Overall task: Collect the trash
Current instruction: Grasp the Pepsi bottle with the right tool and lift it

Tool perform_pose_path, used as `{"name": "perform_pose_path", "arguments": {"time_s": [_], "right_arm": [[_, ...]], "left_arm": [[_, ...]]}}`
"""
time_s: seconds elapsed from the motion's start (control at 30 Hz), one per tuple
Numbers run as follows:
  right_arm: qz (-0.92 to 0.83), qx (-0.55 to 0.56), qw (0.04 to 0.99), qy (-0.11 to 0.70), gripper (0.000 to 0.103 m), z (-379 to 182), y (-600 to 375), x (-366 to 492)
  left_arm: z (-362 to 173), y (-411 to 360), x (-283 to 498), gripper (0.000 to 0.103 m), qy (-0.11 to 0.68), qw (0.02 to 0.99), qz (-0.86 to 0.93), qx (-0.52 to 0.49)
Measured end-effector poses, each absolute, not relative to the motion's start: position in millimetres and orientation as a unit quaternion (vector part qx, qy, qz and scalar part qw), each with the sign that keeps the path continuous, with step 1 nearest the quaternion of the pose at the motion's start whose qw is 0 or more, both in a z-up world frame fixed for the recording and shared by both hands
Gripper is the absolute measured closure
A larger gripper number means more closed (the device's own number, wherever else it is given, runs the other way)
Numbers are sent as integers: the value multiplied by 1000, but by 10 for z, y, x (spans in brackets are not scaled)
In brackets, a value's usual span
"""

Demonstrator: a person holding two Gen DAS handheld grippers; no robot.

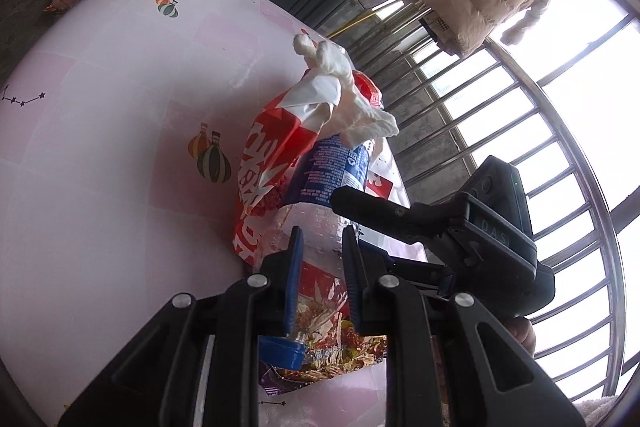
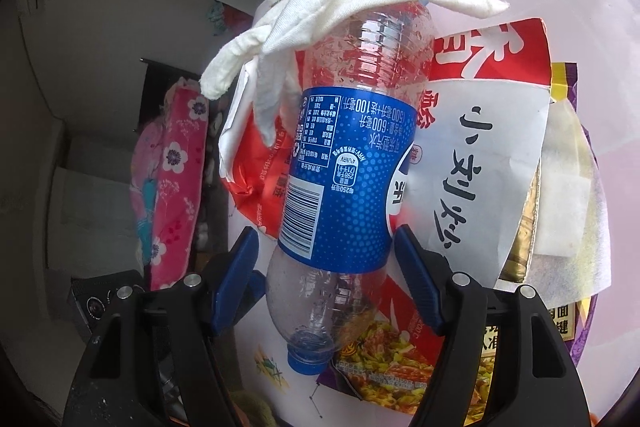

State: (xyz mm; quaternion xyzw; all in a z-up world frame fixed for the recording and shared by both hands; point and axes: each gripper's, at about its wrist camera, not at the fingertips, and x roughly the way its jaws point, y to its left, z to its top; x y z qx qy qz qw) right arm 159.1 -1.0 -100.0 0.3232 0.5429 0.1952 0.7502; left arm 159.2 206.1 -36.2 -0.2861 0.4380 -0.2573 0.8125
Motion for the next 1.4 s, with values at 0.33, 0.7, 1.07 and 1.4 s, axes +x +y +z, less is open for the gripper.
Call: {"name": "perform_pose_path", "arguments": {"time_s": [0.33, 0.7, 1.07, 1.4], "right_arm": [[172, 311, 754, 553, 43, -1003, 79, 1586], [174, 341, 744, 548, 47, -1024, -16, 1552], [190, 345, 738, 548, 47, -938, -409, 1461], [202, 333, 737, 551, 47, -886, -699, 1351]], "left_arm": [[-331, 1913, 1540, 85, 432, 812, -277, -278], [-275, 1880, 1498, 85, 431, 808, -291, -278], [-366, 1906, 1522, 85, 445, 805, -281, -274], [-462, 1836, 1527, 85, 461, 805, -265, -264]]}}
